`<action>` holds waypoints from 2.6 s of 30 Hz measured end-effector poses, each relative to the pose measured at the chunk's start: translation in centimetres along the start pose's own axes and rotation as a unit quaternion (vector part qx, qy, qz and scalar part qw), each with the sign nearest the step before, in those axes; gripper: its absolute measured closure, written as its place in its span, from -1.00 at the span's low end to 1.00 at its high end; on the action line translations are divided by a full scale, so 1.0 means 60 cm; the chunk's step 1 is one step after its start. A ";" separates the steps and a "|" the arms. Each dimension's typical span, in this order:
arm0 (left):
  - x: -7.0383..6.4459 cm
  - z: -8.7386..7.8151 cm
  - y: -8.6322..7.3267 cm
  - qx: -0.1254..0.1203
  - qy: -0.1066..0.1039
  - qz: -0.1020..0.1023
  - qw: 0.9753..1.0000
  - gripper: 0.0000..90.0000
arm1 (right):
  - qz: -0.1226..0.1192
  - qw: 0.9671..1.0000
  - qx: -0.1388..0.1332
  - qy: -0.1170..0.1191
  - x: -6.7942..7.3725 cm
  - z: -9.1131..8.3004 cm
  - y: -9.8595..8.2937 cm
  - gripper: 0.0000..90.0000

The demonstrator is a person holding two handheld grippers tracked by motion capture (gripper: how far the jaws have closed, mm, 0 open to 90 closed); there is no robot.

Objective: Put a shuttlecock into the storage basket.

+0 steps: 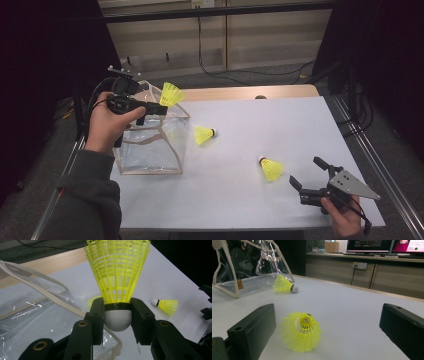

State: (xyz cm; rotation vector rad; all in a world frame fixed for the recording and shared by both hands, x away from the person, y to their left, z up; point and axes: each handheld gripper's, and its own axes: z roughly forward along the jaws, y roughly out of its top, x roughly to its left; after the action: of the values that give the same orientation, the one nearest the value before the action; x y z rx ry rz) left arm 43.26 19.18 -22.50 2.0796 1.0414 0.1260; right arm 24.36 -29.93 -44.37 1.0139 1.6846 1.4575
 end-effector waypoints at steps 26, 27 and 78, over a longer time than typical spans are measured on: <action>0.019 -0.019 0.000 -0.002 0.021 -0.005 1.000 0.44 | -0.001 1.000 0.000 0.000 0.000 0.000 0.000 -0.99; 0.020 -0.019 0.000 -0.002 0.022 -0.003 1.000 0.44 | -0.001 1.000 0.000 0.000 0.000 0.000 0.000 -0.99; 0.070 -0.026 -0.003 -0.018 0.072 -0.043 0.996 0.44 | -0.001 1.000 0.000 -0.001 0.000 0.000 0.000 -0.98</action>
State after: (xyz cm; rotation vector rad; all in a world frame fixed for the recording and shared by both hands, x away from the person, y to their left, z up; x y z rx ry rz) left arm 45.25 23.17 -22.60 2.0133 1.2041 0.2524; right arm 24.39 -29.93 -44.39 1.0126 1.6852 1.4544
